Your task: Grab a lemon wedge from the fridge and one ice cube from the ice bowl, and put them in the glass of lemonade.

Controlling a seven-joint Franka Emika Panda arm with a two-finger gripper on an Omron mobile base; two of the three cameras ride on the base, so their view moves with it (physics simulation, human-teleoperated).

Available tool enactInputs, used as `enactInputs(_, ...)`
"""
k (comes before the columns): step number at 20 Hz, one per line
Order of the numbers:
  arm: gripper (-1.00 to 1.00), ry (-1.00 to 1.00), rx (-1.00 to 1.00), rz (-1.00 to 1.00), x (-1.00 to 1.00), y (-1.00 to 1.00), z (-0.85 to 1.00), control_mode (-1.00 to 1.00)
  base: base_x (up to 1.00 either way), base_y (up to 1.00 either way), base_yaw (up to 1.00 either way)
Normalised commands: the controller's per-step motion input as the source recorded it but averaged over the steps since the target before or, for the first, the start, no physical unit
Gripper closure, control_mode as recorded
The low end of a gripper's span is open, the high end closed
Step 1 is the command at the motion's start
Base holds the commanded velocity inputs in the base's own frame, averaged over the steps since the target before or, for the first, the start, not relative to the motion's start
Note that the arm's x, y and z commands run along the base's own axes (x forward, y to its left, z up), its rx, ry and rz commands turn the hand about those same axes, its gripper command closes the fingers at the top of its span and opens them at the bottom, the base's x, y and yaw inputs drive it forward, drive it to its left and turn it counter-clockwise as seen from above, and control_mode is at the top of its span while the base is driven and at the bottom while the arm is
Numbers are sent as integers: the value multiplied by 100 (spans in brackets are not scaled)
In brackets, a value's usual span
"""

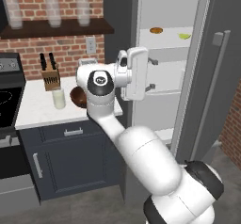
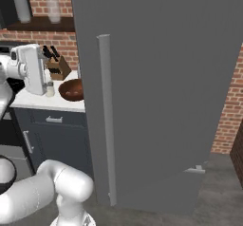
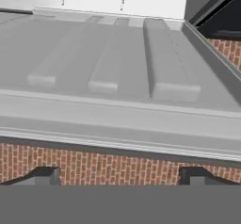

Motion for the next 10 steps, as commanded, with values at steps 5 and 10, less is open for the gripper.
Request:
enactInputs(5, -100, -4, 1, -14, 21, -50, -63, -100, 0, 0, 0)
enactInputs(10, -100, -9, 1, -15, 1, -52, -51, -100, 0, 0, 0)
